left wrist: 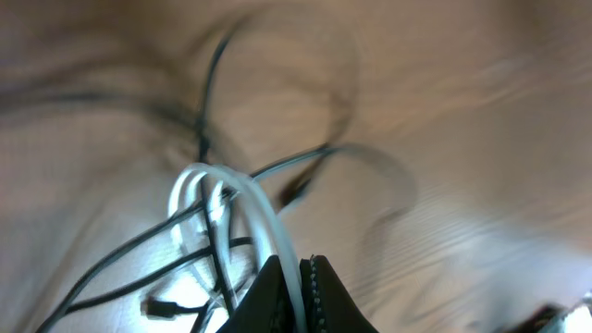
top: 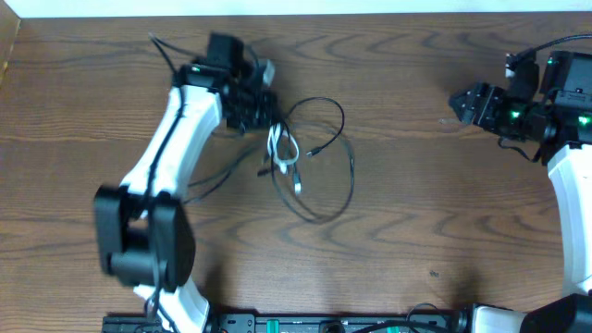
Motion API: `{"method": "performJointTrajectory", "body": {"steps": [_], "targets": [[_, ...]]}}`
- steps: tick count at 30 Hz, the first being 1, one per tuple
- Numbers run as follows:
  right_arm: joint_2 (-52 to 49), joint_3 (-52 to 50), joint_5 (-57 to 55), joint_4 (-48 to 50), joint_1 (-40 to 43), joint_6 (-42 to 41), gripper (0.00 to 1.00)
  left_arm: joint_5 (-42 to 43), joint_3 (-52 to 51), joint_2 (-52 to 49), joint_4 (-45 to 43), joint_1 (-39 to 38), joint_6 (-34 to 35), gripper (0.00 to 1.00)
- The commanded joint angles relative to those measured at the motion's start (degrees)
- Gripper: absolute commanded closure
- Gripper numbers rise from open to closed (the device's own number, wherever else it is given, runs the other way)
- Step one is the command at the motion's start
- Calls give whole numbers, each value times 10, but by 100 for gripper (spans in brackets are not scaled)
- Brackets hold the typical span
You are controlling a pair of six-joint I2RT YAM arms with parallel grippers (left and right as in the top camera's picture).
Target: Untangle cables
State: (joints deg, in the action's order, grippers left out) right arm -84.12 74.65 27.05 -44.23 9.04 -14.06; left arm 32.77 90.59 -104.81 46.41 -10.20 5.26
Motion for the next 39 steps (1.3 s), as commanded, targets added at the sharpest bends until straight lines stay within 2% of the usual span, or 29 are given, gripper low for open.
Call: {"method": "performJointTrajectory", "body": {"steps": [1, 7, 16, 25, 33, 39], "targets": [[-3, 4, 3, 7, -28, -2, 24, 76, 49, 108, -32, -1, 41, 93], [-3, 4, 55, 68, -94, -3, 23, 100, 49, 200, -81, -27, 76, 92], [-3, 4, 182, 180, -150, -5, 20, 118, 49, 202, -107, -29, 103, 92], [-10, 4, 183, 254, -218, -39, 18, 118, 49, 180, -105, -29, 118, 92], [-86, 4, 141, 333, -289, -122, 20, 118, 49, 180, -102, -29, 127, 92], [-135, 4, 119, 412, -307, -189, 21, 118, 49, 180, -89, -29, 126, 92]]}}
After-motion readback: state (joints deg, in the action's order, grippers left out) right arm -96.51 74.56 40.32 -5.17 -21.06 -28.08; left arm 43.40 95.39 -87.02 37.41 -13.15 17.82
